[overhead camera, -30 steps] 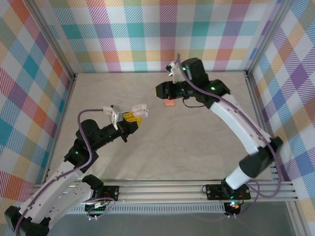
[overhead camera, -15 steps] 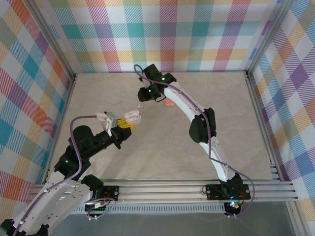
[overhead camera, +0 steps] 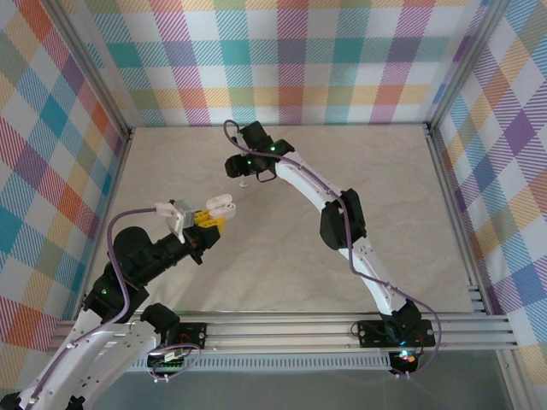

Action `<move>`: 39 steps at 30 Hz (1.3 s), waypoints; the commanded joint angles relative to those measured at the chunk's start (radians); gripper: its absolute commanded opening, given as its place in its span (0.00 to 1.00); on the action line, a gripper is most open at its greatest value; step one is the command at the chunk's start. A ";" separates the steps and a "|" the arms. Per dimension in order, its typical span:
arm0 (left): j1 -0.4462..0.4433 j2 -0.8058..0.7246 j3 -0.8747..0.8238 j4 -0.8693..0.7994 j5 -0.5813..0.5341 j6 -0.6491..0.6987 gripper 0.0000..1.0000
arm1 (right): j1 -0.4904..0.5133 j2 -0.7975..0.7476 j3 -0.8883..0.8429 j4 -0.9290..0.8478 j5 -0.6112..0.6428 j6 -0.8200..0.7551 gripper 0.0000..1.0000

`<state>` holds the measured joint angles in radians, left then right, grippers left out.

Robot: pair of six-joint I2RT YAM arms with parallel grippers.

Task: Insert the wireless bluetooth earbuds into the charging case

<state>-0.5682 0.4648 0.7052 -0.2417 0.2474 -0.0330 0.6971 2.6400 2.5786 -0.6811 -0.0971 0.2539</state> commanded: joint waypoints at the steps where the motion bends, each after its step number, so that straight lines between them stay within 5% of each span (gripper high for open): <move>1: -0.007 -0.021 0.010 -0.002 -0.020 0.012 0.00 | 0.001 0.056 0.019 0.044 -0.030 0.035 0.59; 18: -0.007 -0.077 -0.029 -0.018 -0.053 0.035 0.00 | -0.002 0.116 -0.026 0.085 -0.045 0.108 0.47; 32: -0.007 -0.080 -0.029 -0.013 -0.039 0.031 0.00 | 0.021 0.019 -0.146 -0.029 -0.001 0.108 0.35; 39: -0.007 -0.100 -0.029 -0.023 -0.042 0.029 0.00 | 0.020 -0.110 -0.337 -0.003 0.040 0.109 0.31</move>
<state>-0.5682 0.3782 0.6762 -0.2794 0.2073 -0.0097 0.7086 2.5969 2.3001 -0.6155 -0.0738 0.3557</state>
